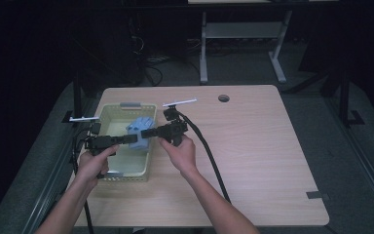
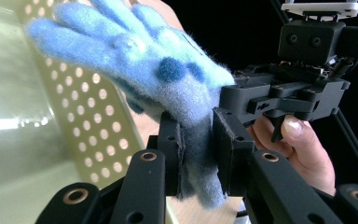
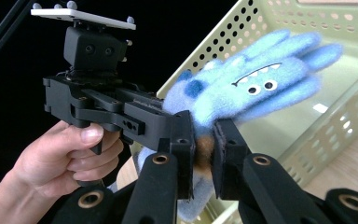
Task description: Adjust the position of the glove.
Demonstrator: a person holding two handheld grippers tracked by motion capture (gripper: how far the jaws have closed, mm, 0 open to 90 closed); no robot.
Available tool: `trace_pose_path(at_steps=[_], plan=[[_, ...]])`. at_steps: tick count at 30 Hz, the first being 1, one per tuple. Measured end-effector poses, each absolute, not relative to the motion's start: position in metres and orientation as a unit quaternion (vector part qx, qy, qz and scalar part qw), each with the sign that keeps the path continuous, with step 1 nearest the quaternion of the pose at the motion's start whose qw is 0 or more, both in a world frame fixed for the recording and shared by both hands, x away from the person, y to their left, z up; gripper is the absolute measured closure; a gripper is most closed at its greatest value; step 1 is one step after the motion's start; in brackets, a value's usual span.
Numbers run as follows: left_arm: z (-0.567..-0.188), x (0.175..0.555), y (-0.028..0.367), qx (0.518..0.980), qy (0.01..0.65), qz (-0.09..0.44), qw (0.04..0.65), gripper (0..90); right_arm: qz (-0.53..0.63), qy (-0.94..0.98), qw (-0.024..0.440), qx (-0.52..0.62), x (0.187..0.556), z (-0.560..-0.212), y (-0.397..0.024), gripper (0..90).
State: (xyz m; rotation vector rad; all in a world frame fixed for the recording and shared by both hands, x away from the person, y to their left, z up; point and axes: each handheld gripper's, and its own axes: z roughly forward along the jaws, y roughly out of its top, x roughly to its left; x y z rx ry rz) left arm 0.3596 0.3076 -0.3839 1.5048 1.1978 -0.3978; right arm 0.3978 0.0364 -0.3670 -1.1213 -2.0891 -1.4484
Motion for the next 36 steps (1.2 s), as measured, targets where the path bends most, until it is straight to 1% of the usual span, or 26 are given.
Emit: trace_pose_path(at_steps=[19,27,36], plan=[[-0.390,0.358,0.338,0.634,0.531,-0.153,0.542,74.6,-0.508,-0.737,0.209,-0.395,0.408,-0.384,0.069,79.5],[-0.394,0.357,0.348,0.633,0.537,-0.153,0.537,74.9,-0.506,-0.733,0.221,-0.398,0.411,-0.391,0.078,77.6],[-0.399,0.358,0.354,0.634,0.544,-0.150,0.528,75.1,-0.497,-0.735,0.220,-0.405,0.414,-0.397,0.085,74.9]])
